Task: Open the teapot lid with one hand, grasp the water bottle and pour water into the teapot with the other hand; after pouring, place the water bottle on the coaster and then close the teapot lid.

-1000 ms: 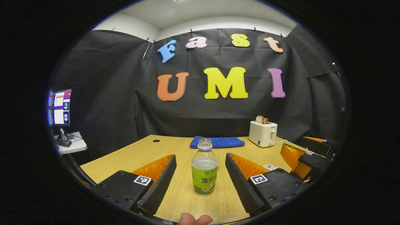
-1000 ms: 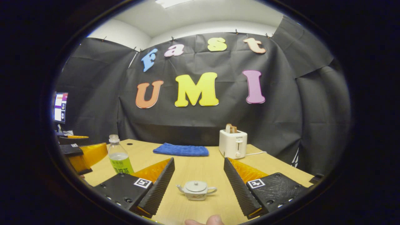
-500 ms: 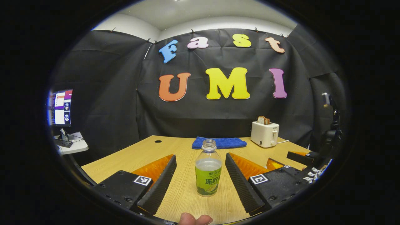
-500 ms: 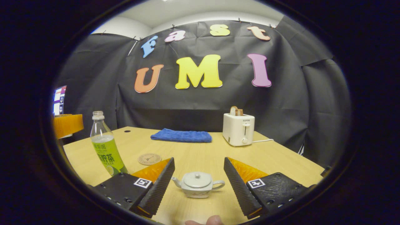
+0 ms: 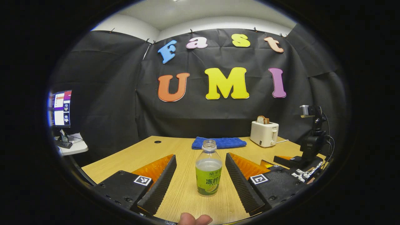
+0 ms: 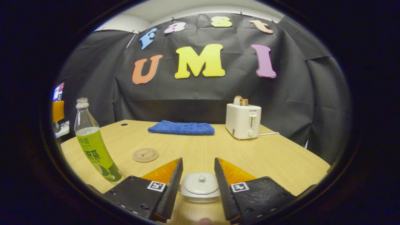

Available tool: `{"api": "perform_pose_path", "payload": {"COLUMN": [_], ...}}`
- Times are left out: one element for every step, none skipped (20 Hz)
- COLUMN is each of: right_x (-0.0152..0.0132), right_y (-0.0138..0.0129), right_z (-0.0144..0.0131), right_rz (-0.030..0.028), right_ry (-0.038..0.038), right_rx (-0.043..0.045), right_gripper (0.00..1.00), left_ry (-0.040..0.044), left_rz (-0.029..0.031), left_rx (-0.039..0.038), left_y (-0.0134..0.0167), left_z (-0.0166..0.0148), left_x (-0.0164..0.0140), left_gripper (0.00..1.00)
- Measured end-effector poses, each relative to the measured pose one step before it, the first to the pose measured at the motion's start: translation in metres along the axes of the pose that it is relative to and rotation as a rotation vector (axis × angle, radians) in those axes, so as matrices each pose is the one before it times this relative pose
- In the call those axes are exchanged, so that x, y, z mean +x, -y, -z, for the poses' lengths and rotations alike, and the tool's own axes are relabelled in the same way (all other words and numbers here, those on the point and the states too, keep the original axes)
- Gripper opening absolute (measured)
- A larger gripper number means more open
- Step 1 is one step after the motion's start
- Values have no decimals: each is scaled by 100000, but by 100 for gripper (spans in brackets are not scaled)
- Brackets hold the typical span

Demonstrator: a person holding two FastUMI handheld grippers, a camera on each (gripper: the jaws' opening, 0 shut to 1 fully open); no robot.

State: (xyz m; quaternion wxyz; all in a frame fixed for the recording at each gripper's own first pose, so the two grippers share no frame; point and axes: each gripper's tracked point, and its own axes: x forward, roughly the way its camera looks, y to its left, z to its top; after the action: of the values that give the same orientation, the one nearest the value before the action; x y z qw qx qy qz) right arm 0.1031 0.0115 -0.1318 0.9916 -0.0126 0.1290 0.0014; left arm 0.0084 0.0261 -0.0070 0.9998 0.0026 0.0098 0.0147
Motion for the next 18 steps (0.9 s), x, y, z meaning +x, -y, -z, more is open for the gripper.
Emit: {"api": "perform_pose_path", "payload": {"right_x": [94,60,87,159,-456,329,99,94,196,-303,48,-46,-56,-62,-122,-88,-97,-19], "right_y": [101,6,-82,181,286,300,-147,24,-221,-13,102,19,11,-183,-58,127,-16,157], "right_z": [216,141,395,-7,-366,-11,663,-450,430,-435,19,-74,2,-268,-132,-511,-443,-461], "right_rz": [932,-194,-25,709,1495,344,-1133,-149,534,36,-53,-478,-692,-1130,-736,-234,-205,-77], "right_ry": [-768,-701,-1524,39,1773,-1098,-2081,1554,-96,-34,123,114,776,548,539,1111,1112,658], "right_rx": [-100,499,498,-293,812,1094,117,-491,-553,-1158,-1147,424,1277,1336,519,584,792,361], "right_gripper": [50,45,41,41,32,23,13,14,14,0,0,0,0,0,0,0,0,0], "left_ry": [-264,-277,81,99,-36,-236,-219,-24,-239,-1,-290,-61,-274,-683,-913,-452,291,170], "left_rz": [-10,82,79,32,-78,-65,-65,-190,-80,-112,117,217,167,612,1021,405,-550,-368], "left_rx": [-207,-32,-50,-123,-100,-205,-345,-244,-83,-37,59,-173,-527,-1046,-557,210,439,-28], "left_y": [-79,10,27,-101,-35,57,-129,-100,-109,46,-31,23,203,198,223,150,-97,-74], "left_z": [114,59,23,-19,-38,66,143,8,-36,33,162,9,156,168,285,118,-9,-56], "left_x": [53,-20,42,-22,-10,72,21,16,-117,140,8,122,2,81,134,6,-49,2], "left_gripper": [98,98,98,98,98,98,98,98,98,98,98,98,98,98,98,98,98,98]}}
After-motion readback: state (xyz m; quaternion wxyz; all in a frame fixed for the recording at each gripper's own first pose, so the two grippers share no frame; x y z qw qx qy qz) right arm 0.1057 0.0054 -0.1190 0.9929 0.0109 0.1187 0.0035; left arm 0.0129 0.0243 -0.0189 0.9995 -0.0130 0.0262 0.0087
